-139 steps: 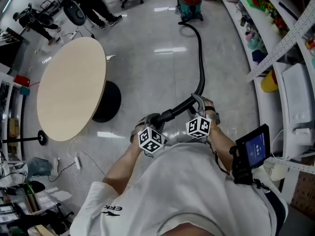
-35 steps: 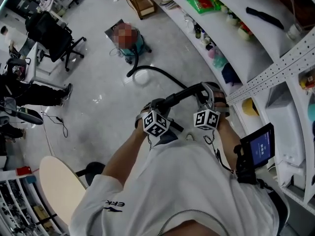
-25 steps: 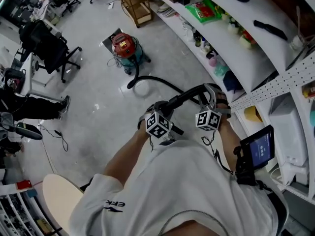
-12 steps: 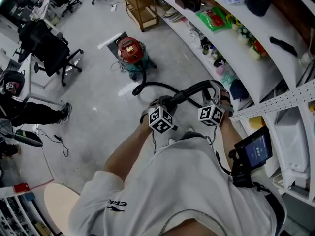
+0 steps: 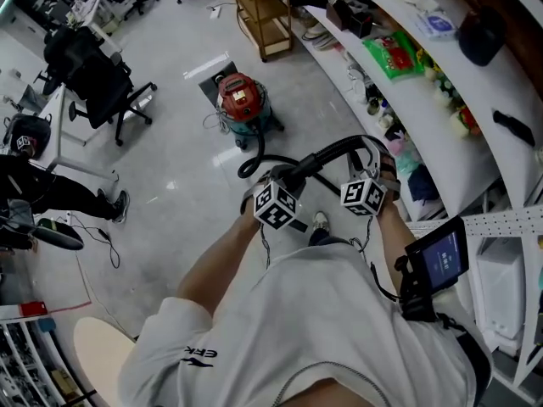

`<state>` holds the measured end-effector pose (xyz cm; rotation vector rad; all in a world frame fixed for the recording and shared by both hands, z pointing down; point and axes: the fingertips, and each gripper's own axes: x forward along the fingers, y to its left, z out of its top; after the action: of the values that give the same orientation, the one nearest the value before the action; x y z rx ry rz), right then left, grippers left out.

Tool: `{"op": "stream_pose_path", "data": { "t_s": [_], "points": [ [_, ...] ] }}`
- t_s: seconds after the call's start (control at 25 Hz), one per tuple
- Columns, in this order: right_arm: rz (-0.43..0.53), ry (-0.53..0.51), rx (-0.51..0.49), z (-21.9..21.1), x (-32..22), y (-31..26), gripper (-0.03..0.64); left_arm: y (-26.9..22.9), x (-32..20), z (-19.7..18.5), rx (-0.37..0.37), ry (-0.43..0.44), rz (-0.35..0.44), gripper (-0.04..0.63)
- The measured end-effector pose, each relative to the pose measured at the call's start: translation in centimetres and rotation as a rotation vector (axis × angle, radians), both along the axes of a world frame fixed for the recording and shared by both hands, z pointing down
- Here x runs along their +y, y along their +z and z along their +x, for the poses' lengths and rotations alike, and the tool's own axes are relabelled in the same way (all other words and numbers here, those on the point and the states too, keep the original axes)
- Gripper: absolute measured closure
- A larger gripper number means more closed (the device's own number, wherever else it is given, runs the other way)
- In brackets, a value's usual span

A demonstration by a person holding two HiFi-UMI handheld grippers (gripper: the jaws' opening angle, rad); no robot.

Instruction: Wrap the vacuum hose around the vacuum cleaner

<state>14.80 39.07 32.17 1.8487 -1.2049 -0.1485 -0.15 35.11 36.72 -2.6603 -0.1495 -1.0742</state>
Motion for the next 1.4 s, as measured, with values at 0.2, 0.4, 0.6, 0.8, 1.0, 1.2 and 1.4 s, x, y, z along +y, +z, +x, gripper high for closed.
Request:
{"op": "stream_pose_path", "data": {
  "t_s": [0.2,0.4,0.6,0.8,1.0,1.2,1.4],
  "points": [
    [0.016,-0.083,-0.004,3.1,-5.1,-0.6,0.430,-1.1,-4.1,2.9,-0.009,-0.061,-0.008,0.465],
    [0.007,-0.090,-0.006,6.8,-8.5,0.2,0.428,-2.1,-7.0,5.0,-0.018,-0.093,0.012,0.466],
    [-0.048,-0.001,-0.096,11.9,-10.2,3.1,0.427,-2.5,-10.4,5.8,-0.041,-0.130,0.031,0.466],
    [-0.106,0.012,-0.167,13.6,-10.4,5.9,0.428,-2.8,-14.0,5.6,-0.053,-0.184,0.034,0.466],
    [-0.135,0.028,-0.186,13.3,-10.8,6.9,0.428,-2.7,-16.7,6.7,-0.058,-0.179,0.034,0.466],
    [-0.124,0.114,-0.213,14.3,-10.8,6.9,0.428,-2.2,-19.0,7.1,-0.057,-0.156,0.010,0.468],
    [-0.137,0.168,-0.224,14.7,-12.4,6.9,0.428,-2.3,-21.6,7.5,-0.054,-0.121,-0.008,0.466]
  ]
}}
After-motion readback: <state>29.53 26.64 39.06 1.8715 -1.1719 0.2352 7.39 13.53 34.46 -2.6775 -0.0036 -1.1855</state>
